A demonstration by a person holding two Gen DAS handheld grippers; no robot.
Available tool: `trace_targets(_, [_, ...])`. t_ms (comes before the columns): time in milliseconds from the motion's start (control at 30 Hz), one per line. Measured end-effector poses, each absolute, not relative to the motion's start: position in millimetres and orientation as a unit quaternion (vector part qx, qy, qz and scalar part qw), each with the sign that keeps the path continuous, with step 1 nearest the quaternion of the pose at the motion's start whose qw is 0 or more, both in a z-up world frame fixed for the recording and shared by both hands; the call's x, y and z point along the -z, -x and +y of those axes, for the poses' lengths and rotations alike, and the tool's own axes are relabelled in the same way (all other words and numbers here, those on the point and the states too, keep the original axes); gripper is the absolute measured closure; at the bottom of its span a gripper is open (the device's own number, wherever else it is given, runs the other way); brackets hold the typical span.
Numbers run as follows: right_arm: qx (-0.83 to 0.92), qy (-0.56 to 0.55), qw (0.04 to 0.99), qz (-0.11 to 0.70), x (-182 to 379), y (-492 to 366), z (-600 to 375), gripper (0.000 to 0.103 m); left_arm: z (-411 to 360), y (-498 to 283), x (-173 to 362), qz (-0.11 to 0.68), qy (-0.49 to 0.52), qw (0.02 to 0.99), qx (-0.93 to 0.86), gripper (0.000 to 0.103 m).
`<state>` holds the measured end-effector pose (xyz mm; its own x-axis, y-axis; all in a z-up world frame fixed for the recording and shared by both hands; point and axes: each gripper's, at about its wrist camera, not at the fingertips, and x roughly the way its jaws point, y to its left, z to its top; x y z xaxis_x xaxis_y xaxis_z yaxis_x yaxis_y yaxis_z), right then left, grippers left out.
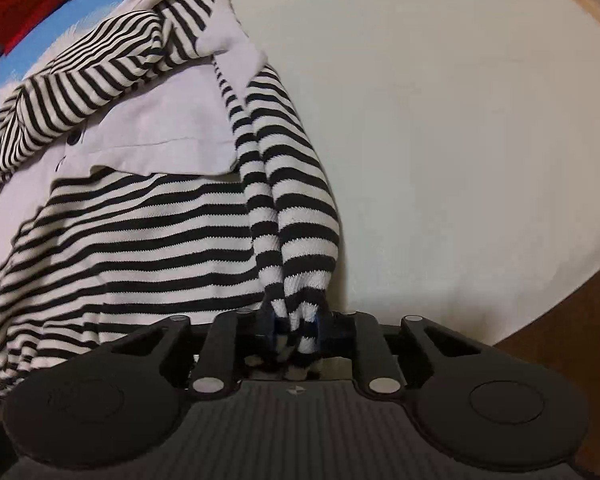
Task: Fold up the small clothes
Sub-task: 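Grasp a striped sleeve cuff with each gripper and hold them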
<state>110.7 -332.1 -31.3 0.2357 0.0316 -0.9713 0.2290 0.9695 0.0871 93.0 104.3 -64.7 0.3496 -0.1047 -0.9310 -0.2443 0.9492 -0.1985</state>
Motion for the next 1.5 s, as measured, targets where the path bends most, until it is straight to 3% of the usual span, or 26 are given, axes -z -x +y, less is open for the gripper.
trace_targets(133, [0.068, -0.122, 0.78, 0.61, 29, -110, -337, 0.086, 104, -94, 66, 0.567, 0.152, 0.808, -0.04, 0.085])
trace_targets(167, [0.066, -0.122, 0.782, 0.608, 28, -110, -336, 0.09, 103, -94, 65, 0.566, 0.149, 0.81, -0.037, 0.091])
trace_targets(267, [0.057, -0.12, 0.788, 0.601, 26, -110, -335, 0.095, 98, -94, 63, 0.561, 0.132, 0.817, -0.03, 0.094])
trace_targets(400, [0.052, -0.131, 0.799, 0.584, 16, -109, -335, 0.095, 101, -92, 61, 0.558, 0.14, 0.817, -0.029, 0.092])
trace_targets(467, [0.054, -0.135, 0.797, 0.586, 17, -109, -336, 0.094, 106, -92, 62, 0.56, 0.156, 0.813, -0.034, 0.085])
trace_targets(567, [0.063, -0.125, 0.784, 0.605, 24, -108, -335, 0.083, 111, -91, 64, 0.562, 0.171, 0.808, -0.04, 0.079])
trace_targets(1200, [0.054, -0.101, 0.782, 0.612, 29, -107, -333, 0.081, 105, -93, 66, 0.567, 0.153, 0.808, -0.041, 0.078])
trace_targets(1500, [0.045, -0.099, 0.788, 0.607, 26, -106, -332, 0.088, 103, -93, 66, 0.567, 0.149, 0.809, -0.039, 0.081])
